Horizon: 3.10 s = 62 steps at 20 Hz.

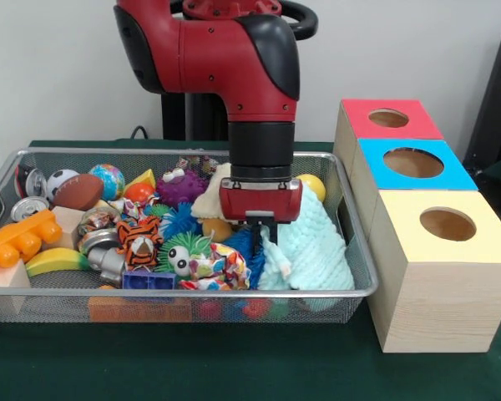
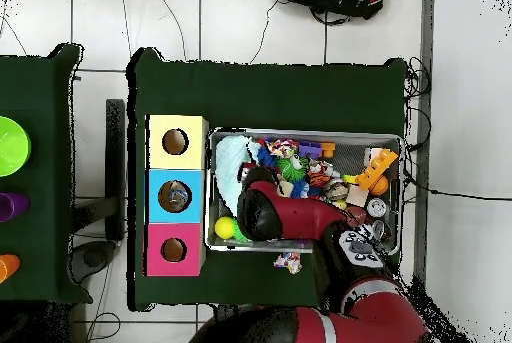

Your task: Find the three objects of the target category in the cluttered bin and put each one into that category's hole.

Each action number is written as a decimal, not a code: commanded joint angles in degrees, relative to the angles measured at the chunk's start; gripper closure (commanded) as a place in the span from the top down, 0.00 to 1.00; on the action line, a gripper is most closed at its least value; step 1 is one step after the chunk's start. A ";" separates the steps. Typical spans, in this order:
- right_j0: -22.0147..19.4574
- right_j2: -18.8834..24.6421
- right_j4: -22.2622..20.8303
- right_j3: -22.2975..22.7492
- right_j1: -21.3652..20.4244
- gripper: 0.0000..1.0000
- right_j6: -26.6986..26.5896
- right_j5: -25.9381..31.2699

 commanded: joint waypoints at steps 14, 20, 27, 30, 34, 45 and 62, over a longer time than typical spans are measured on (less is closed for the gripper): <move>-22.17 22.30 1.52 -10.01 -11.82 0.00 -16.51 56.65; -23.95 25.80 -0.34 -15.08 -8.14 0.00 -16.88 60.60; -25.47 27.61 -1.98 -14.21 -7.29 0.00 -15.46 59.42; -25.85 28.03 -2.98 -13.35 -7.07 0.00 -14.69 57.77; -26.39 28.13 -5.47 -13.36 -6.19 0.00 -15.02 55.19; -27.15 30.01 -8.29 -12.63 -5.79 1.00 -12.89 54.24; -21.69 27.93 -5.36 -2.84 -18.39 1.00 2.58 53.39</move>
